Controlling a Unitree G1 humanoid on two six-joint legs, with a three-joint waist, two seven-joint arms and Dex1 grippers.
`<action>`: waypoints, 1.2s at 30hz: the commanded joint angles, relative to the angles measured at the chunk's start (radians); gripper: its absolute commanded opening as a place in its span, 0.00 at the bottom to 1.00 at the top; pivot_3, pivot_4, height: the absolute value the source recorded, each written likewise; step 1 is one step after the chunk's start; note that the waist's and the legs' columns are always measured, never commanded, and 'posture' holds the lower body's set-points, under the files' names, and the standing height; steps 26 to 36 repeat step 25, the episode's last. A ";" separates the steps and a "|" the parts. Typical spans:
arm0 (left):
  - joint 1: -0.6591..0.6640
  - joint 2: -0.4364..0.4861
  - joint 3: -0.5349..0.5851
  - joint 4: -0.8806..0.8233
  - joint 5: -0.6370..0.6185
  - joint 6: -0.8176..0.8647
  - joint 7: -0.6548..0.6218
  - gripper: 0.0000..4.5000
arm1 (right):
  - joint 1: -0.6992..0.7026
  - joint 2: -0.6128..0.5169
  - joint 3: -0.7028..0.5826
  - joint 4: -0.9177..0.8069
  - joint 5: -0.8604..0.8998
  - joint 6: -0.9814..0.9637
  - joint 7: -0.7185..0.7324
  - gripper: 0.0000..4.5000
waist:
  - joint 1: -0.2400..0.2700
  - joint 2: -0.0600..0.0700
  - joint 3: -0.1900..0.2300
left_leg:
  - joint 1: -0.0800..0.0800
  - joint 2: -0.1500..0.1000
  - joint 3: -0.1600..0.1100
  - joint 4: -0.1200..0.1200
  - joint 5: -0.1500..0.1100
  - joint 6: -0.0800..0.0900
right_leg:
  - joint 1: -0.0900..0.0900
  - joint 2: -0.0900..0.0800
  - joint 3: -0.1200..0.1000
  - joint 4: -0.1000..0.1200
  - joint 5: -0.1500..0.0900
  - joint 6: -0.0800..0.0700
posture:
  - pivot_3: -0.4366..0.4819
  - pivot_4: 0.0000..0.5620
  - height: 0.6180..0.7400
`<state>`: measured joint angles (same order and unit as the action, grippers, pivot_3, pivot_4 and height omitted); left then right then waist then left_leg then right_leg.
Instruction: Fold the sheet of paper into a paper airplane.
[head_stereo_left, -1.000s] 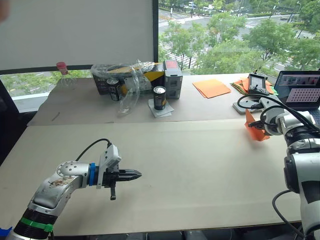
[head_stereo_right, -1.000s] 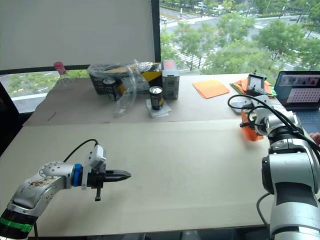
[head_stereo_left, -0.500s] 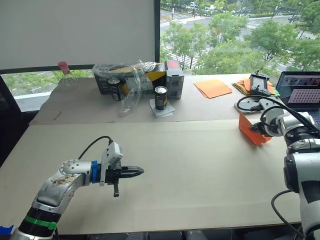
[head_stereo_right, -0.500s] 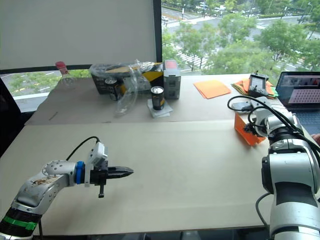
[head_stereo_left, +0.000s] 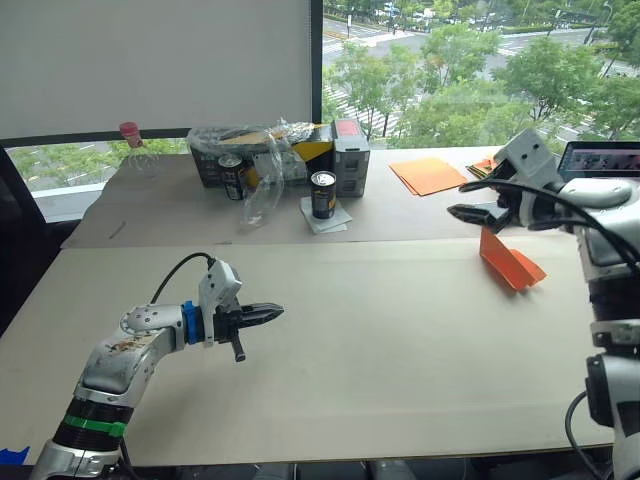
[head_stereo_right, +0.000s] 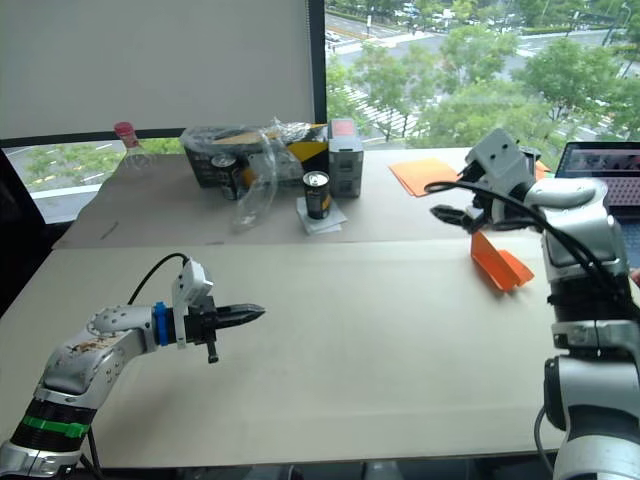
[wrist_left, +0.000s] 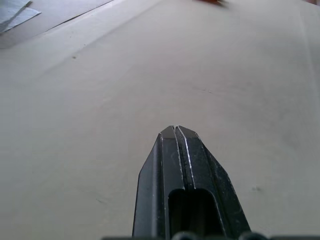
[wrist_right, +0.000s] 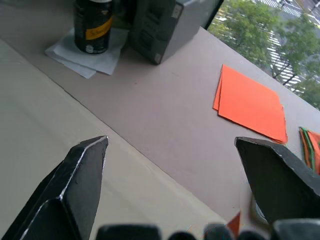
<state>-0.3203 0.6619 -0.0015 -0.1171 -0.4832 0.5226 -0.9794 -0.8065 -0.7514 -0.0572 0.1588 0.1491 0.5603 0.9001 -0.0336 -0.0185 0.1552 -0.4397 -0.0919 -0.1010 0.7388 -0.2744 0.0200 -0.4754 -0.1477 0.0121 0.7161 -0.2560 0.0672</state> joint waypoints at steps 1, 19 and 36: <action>-0.011 -0.007 0.035 -0.017 0.013 -0.028 0.037 0.00 | 0.123 0.013 -0.098 -0.268 0.086 -0.011 -0.031 1.00 | 0.008 0.000 0.000 | 0.000 0.000 0.000 0.001 0.000 0.000 | 0.000 0.000 0.000 0.000 0.000 0.000 | 0.48 0.27 0.43; 0.116 -0.156 -0.058 -0.096 0.088 -0.063 0.172 0.00 | 0.648 0.292 0.091 -0.512 0.125 -0.075 -0.232 1.00 | 0.021 -0.001 -0.001 | 0.000 -0.002 -0.002 0.008 -0.001 0.001 | 0.003 0.000 0.000 0.002 0.001 0.001 | 0.48 0.27 0.43; 0.125 -0.180 -0.068 -0.081 0.116 -0.072 0.194 0.00 | 0.653 0.330 0.087 -0.505 0.101 -0.107 -0.291 1.00 | 0.021 -0.001 -0.001 | 0.000 -0.002 -0.002 0.009 -0.001 0.001 | 0.003 0.000 0.000 0.002 0.001 0.001 | 0.48 0.27 0.43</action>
